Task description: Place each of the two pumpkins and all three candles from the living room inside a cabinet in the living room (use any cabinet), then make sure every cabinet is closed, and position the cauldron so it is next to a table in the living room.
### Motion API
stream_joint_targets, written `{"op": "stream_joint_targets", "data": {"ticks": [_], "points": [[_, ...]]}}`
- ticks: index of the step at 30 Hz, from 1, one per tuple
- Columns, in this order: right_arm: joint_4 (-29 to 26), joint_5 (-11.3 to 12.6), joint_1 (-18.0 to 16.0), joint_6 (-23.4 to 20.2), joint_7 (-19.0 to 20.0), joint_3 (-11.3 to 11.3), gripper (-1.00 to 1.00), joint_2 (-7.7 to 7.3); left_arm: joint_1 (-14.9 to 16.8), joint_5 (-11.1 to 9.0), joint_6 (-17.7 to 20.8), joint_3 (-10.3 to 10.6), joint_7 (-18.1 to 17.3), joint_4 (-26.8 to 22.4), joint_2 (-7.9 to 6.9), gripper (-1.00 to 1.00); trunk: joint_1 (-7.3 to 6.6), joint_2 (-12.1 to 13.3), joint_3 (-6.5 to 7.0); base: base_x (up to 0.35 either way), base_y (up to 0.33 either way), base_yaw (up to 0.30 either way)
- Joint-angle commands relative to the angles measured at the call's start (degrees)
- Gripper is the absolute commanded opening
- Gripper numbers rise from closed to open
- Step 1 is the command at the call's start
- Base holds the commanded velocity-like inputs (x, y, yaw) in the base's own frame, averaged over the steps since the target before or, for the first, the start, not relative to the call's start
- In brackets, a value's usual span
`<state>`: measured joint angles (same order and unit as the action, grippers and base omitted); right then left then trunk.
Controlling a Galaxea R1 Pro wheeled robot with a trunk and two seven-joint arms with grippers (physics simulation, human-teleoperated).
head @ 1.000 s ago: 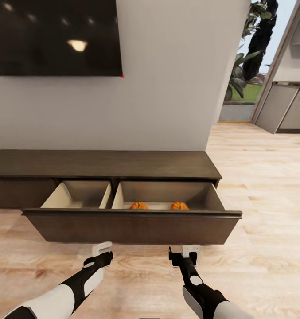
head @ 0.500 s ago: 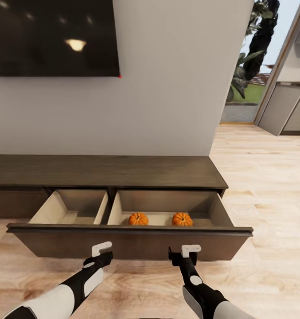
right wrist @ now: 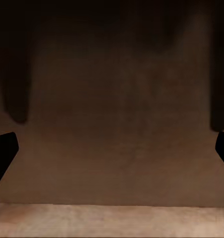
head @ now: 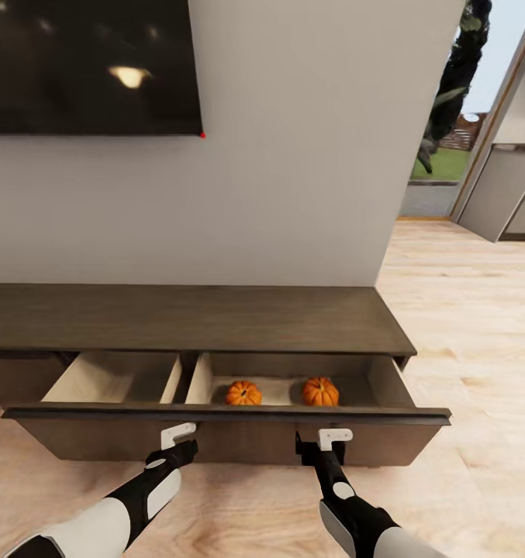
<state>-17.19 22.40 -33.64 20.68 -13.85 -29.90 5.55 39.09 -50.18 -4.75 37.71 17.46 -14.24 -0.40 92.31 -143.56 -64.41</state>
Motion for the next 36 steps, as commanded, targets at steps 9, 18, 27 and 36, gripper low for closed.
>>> {"op": "stream_joint_targets", "data": {"ticks": [9, 18, 27, 36], "points": [[-0.03, 0.01, -0.05, 0.15, -0.39, -0.78, 1.0, -0.01, 0.02, -0.61, -0.17, 0.44, 0.3, -0.09, -0.04, 1.0, 0.02, -0.02, -0.04, 0.328, 0.0, 0.0], [-0.03, 0.01, -0.06, 0.24, -0.39, -0.78, 1.0, -0.09, 0.02, -0.62, -0.17, 0.44, 0.3, -0.09, -0.04, 1.0, 0.02, -0.02, -0.04, 0.226, 0.0, 0.0], [-0.04, 0.01, -0.03, 0.24, -0.39, -0.77, 1.0, -0.06, 0.02, -0.55, -0.17, 0.38, 0.3, -0.16, -0.12, 1.0, 0.02, -0.02, -0.04, 0.144, 0.0, 0.0], [-0.05, 0.01, -0.04, 0.24, -0.39, -0.78, 1.0, -0.01, 0.02, -0.54, -0.12, 0.43, 0.3, -0.17, -0.13, 1.0, 0.02, -0.02, -0.04, 0.144, 0.0, 0.0]]}}
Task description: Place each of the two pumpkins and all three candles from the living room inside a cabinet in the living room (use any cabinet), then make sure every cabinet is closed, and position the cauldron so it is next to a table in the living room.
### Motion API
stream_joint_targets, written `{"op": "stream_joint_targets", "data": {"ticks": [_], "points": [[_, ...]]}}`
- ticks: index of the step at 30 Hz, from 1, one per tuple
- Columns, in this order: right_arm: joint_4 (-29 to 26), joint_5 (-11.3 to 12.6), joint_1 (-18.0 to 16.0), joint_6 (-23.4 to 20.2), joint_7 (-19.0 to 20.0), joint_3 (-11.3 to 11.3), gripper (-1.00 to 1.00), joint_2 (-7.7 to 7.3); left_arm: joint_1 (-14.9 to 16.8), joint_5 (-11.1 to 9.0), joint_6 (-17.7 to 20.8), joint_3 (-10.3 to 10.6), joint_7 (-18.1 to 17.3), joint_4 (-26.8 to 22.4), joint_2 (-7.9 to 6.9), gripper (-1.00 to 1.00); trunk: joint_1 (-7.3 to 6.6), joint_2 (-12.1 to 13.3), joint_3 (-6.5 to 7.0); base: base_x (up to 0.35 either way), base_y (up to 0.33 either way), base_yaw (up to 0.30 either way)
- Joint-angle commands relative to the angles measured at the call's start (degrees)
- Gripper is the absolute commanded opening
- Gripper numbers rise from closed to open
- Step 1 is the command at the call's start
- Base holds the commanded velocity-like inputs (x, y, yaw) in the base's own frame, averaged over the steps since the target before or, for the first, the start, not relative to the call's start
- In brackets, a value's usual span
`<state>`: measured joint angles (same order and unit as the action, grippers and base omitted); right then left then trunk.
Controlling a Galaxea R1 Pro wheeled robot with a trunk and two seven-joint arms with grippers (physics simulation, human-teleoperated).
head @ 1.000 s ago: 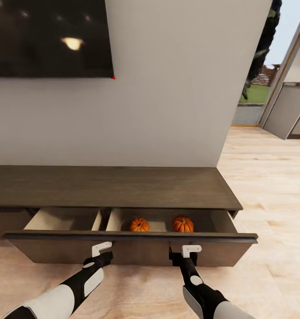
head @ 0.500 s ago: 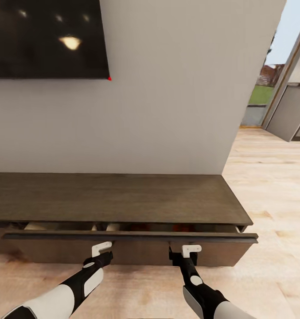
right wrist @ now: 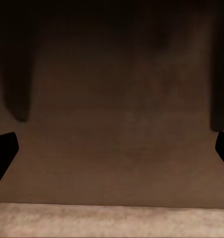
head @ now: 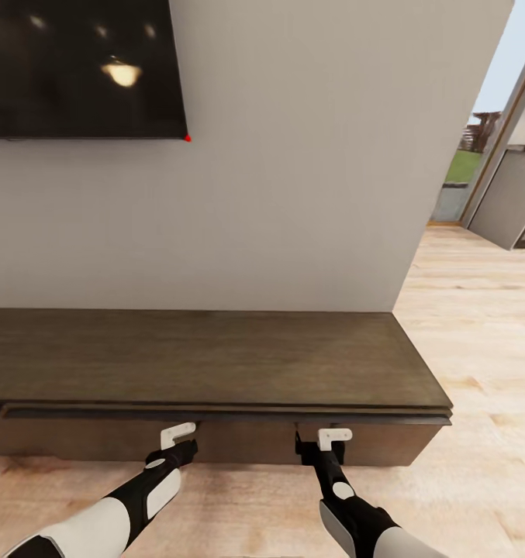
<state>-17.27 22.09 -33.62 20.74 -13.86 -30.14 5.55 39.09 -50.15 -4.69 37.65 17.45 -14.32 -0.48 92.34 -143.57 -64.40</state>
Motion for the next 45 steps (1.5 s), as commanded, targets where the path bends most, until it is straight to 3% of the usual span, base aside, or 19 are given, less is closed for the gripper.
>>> {"op": "stream_joint_targets", "data": {"ticks": [1, 18, 26, 33, 38, 45], "points": [[0.02, 0.32, -0.07, 0.18, -0.38, -0.57, 1.0, -0.02, 0.02, -0.56, -0.2, 0.5, 0.32, -0.09, -0.04, 1.0, 0.0, -0.02, -0.04, 0.041, 0.0, 0.0], [-0.03, 0.32, -0.05, 0.18, -0.38, -0.56, 1.0, -0.02, 0.02, -0.56, -0.24, 0.5, 0.3, -0.09, -0.04, 1.0, 0.0, -0.02, -0.04, 0.04, 0.0, 0.0], [0.04, 0.32, -0.09, 0.11, -0.54, -0.61, 1.0, 0.04, 0.02, -0.79, -0.2, 0.44, 0.31, 0.02, -0.04, 1.0, 0.0, -0.02, -0.04, -0.29, 0.0, 0.0], [0.57, 0.51, -0.07, 0.2, -0.79, -0.41, 1.0, 0.63, 0.08, -1.13, -0.53, 0.41, -0.26, 6.99, -0.19, 1.0, 0.0, -0.02, -0.04, -0.318, 0.0, 0.0], [2.26, 0.88, 0.0, 0.19, -0.81, -0.44, 1.0, 0.56, -0.08, -1.26, -4.74, 0.41, -3.47, 10.86, -0.06, 1.0, 0.0, -0.02, -0.04, -0.084, 0.0, 0.0], [4.49, 1.19, 0.22, 0.34, -0.76, -0.38, 1.0, 0.6, -0.96, -1.41, -8.95, 0.34, -4.15, 12.85, -0.16, 1.0, -0.08, 0.02, 0.62, -0.008, 0.0, 0.0]]}}
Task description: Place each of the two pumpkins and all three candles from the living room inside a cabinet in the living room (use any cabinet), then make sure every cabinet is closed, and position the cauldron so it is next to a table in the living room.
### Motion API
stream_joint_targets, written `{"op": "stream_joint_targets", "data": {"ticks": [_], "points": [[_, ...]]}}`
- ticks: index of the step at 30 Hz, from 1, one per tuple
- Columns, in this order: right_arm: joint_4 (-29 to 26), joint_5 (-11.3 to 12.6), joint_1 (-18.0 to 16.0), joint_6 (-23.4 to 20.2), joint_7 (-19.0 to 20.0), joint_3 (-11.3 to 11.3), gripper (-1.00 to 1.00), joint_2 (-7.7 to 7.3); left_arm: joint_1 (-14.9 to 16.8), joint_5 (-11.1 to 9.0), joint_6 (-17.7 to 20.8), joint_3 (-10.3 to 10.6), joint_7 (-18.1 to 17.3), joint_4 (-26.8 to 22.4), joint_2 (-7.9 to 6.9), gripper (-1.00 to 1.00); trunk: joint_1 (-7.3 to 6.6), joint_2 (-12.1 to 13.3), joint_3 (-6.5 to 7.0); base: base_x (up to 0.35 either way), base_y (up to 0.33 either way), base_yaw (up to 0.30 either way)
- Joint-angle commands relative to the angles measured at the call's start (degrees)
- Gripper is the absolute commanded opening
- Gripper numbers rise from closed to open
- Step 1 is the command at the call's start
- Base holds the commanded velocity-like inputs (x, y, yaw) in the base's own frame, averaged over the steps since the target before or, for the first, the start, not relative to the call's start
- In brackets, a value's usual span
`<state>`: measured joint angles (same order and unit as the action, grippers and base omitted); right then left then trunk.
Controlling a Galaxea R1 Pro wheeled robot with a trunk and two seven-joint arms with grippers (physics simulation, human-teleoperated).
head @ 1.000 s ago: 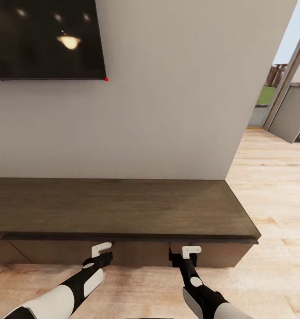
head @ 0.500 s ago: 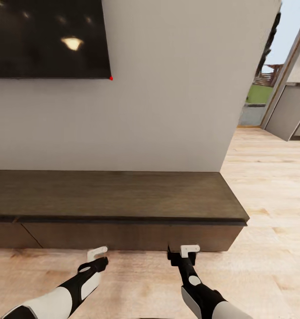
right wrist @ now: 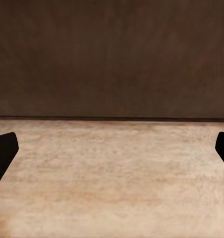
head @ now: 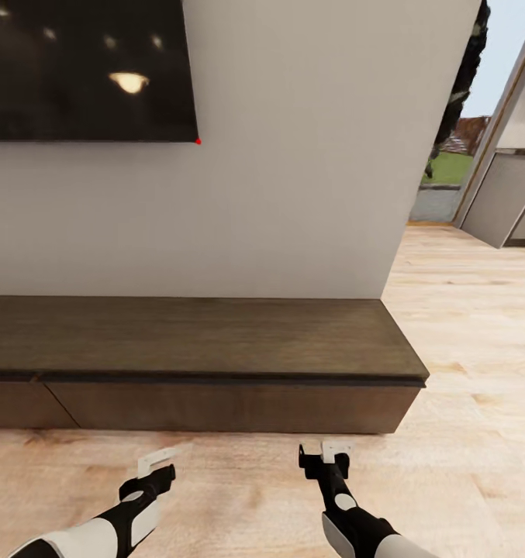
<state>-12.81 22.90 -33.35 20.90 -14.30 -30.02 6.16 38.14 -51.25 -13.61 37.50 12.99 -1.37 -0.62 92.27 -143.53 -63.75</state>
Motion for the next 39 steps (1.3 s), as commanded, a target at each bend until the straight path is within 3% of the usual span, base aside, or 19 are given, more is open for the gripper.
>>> {"op": "stream_joint_targets", "data": {"ticks": [1, 6, 10, 13, 16, 17, 20, 23, 30, 39], "points": [[0.11, 0.39, 0.02, 0.18, -0.32, -0.48, 1.0, -0.01, -0.13, -0.33, -0.12, 0.48, 0.3, -0.05, -0.04, 1.0, -0.04, 0.0, 0.18, 0.0, 0.0, 0.0], [0.22, 0.99, 0.45, 0.08, -0.47, -0.42, 1.0, -0.04, -0.94, -0.31, -0.25, 0.53, 0.29, -0.01, -0.01, 1.0, -0.16, 0.07, 1.29, 0.0, 0.0, 0.0], [1.09, 6.54, 1.48, 0.14, -0.6, -0.41, 1.0, -0.11, -1.73, -0.28, -0.27, 0.55, 0.27, 0.0, 0.0, 1.0, -0.27, 0.12, 2.18, 0.0, 0.0, 0.0], [3.92, 8.19, 2.43, 0.93, -0.43, -0.46, 1.0, -0.1, -1.98, -0.26, -0.13, 0.56, 0.28, 0.04, 0.08, 1.0, -0.34, 0.16, 2.84, 0.0, 0.0, 0.0], [5.54, 8.28, 2.69, 3.28, -0.43, -0.47, 1.0, -0.13, -2.01, -0.26, -0.14, 0.56, 0.37, 0.03, 0.14, 1.0, -0.42, 0.2, 3.51, 0.0, 0.0, 0.0], [9.6, 8.32, 3.25, 12.76, -0.42, -0.47, 1.0, -0.04, -3.06, -0.26, -0.39, 0.56, 0.55, 0.01, 0.18, 1.0, -0.45, 0.21, 3.73, 0.0, 0.0, 0.0], [12.03, 8.43, 3.94, 15.79, -0.38, -0.44, 1.0, -0.11, -5.02, -0.26, -1.58, 0.56, 0.48, 0.01, 0.17, 1.0, -0.52, 0.25, 4.39, 0.0, 0.0, 0.0], [12.93, 8.44, 5.29, 16.72, -0.34, -0.4, 1.0, -0.29, -7.12, -0.26, -2.3, 0.56, 0.3, -0.02, 0.18, 1.0, -0.67, 0.43, 5.05, 0.0, 0.0, -0.003], [13.22, 8.26, 6.4, 18.75, -0.21, -0.46, 1.0, -0.28, -8.14, -0.22, -2.48, 0.59, 0.13, -0.01, 0.24, 1.0, -2.21, 3.24, 6.63, 0.0, 0.0, -0.12], [13.3, 8.13, 6.77, 18.99, 0.05, -0.56, 1.0, -0.01, -8.4, -0.17, -2.32, 0.56, 0.11, 0.04, 1.91, 1.0, -4.19, 6.85, 8.63, 0.0, 0.0, -0.11]]}}
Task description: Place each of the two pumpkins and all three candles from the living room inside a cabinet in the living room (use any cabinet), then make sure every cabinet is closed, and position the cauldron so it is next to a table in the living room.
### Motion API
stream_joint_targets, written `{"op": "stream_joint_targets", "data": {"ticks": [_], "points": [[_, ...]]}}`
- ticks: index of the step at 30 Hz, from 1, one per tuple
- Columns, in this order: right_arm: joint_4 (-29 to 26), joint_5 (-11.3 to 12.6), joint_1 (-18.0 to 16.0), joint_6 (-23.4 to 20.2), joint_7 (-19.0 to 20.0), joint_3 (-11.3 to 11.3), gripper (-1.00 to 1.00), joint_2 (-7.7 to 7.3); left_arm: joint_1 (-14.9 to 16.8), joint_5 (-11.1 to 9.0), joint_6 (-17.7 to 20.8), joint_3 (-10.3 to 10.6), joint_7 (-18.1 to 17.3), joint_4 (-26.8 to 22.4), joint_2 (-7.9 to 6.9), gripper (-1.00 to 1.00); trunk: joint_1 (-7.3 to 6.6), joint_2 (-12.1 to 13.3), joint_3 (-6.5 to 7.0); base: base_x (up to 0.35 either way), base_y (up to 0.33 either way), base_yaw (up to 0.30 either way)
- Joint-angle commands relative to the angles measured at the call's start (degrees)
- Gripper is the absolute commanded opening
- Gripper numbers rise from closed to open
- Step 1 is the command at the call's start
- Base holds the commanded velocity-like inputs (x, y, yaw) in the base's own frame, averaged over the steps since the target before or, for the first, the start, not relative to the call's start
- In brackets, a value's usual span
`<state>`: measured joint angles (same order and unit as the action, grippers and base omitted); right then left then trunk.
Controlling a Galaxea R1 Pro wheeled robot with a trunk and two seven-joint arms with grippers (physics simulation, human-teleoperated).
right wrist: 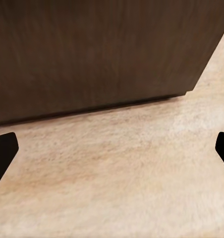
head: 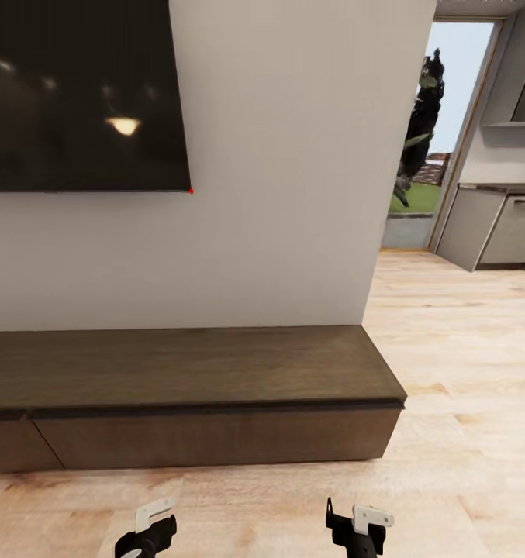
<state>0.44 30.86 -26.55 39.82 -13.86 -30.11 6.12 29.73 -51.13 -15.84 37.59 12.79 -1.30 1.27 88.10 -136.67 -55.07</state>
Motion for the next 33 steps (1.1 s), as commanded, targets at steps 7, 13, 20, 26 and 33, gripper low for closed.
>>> {"op": "stream_joint_targets", "data": {"ticks": [7, 13, 20, 26, 33], "points": [[0.0, 0.19, 0.01, 0.12, -0.42, -0.4, 1.0, -0.22, -1.04, -0.28, -0.21, 0.47, 0.31, -0.03, 0.28, 1.0, -1.56, 2.8, 1.39, 0.0, 0.0, -0.091], [-0.12, 0.38, 0.0, 0.16, -0.39, -0.44, 1.0, -1.16, -1.3, -0.28, 0.08, 0.45, 0.34, -0.02, 0.24, 1.0, -2.87, 5.21, 2.67, 0.0, 0.0, -0.253], [-0.32, 3.86, 0.01, -0.26, -3.6, 0.07, 1.0, -1.17, -1.41, -0.31, 0.47, 0.36, 0.32, -0.02, 0.22, 1.0, -4.41, 8.02, 4.01, 0.0, 0.0, -0.293], [-0.62, 4.75, 0.01, -0.43, -0.64, 0.04, 1.0, -1.12, -1.5, -0.43, 0.01, 0.17, 0.38, -0.02, 0.15, 1.0, -5.73, 10.42, 5.08, 0.0, 0.0, -0.183], [-0.61, 4.85, 0.01, -0.77, 0.52, 0.11, 1.0, -1.16, -6.99, -0.47, -0.02, -0.02, 0.25, -0.01, -0.11, 1.0, -7.27, 13.23, 6.33, 0.0, 0.0, -0.019]]}}
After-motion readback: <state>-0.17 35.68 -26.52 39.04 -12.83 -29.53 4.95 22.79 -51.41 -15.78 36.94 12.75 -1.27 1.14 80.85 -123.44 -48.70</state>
